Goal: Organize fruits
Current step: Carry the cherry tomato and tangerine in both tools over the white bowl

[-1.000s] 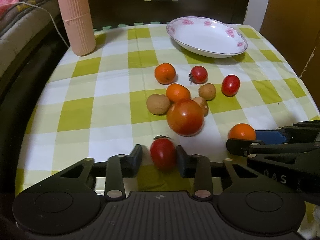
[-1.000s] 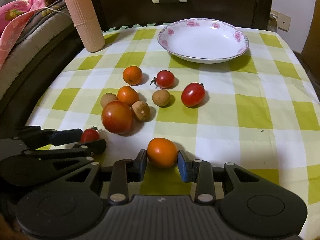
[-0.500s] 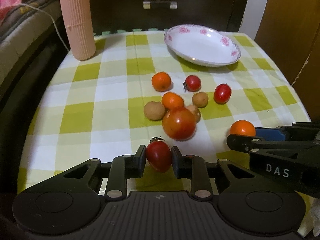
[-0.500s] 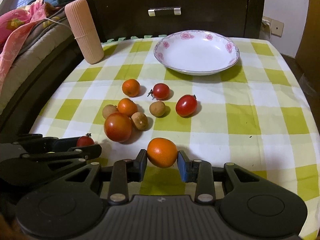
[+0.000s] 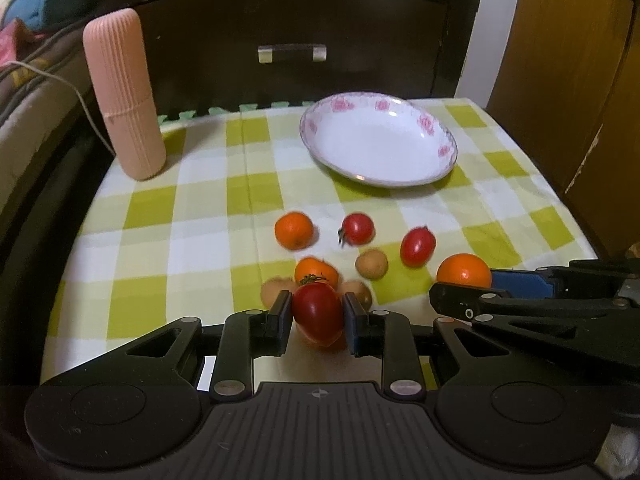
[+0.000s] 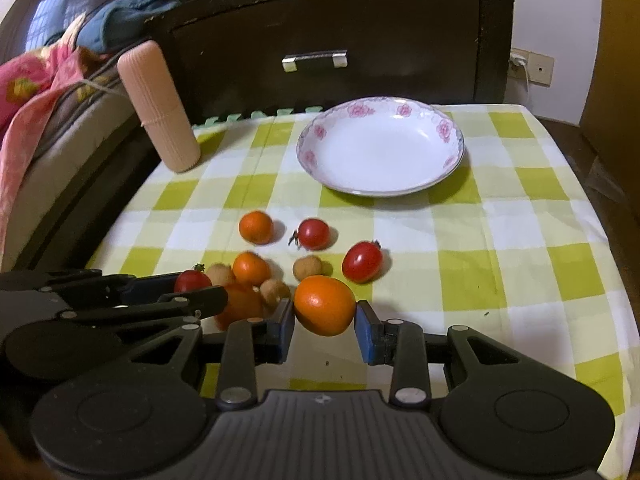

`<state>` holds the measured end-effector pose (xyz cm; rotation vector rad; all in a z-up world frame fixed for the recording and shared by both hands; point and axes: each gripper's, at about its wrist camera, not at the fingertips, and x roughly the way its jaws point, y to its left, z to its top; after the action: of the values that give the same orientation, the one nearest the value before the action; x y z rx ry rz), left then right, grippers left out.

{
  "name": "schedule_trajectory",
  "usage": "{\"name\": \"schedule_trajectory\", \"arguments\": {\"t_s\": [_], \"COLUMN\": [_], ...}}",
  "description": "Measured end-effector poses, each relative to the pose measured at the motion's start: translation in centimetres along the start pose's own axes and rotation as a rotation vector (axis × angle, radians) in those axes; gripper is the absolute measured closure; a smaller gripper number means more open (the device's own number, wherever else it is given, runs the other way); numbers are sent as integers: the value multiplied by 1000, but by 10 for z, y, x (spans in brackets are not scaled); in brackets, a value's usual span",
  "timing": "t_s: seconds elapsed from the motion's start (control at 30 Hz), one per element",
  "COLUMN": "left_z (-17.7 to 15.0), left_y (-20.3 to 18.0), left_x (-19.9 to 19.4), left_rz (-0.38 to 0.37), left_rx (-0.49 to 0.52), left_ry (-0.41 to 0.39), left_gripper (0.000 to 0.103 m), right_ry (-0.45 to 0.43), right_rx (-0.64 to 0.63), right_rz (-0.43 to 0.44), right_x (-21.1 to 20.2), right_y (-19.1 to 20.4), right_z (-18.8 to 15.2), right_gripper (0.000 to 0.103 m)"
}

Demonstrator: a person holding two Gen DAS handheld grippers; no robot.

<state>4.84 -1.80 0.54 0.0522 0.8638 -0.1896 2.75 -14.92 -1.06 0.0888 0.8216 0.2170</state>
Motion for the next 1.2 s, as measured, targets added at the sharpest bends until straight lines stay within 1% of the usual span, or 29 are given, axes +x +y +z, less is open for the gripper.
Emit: {"name": "schedule_trajectory", "arguments": {"t_s": [0.47,0.67,1.2], "left_z": [36,54,96], "left_y": [-4,-9,-16], "left_x": [16,32,85], "left_rz": [-12,-2,10], "left_rx": [24,49,76], "left_ry": [-31,-33,-38], "left_gripper": [70,70,71], "right_ry": [-28,-29,-53], "right_rx": [3,25,9], "right_rz": [-34,-42,-71], "right_x": [14,28,76], "right_y": [-12,-23,-49], "right_z": [34,48,87], "right_gripper": [71,71,71]}}
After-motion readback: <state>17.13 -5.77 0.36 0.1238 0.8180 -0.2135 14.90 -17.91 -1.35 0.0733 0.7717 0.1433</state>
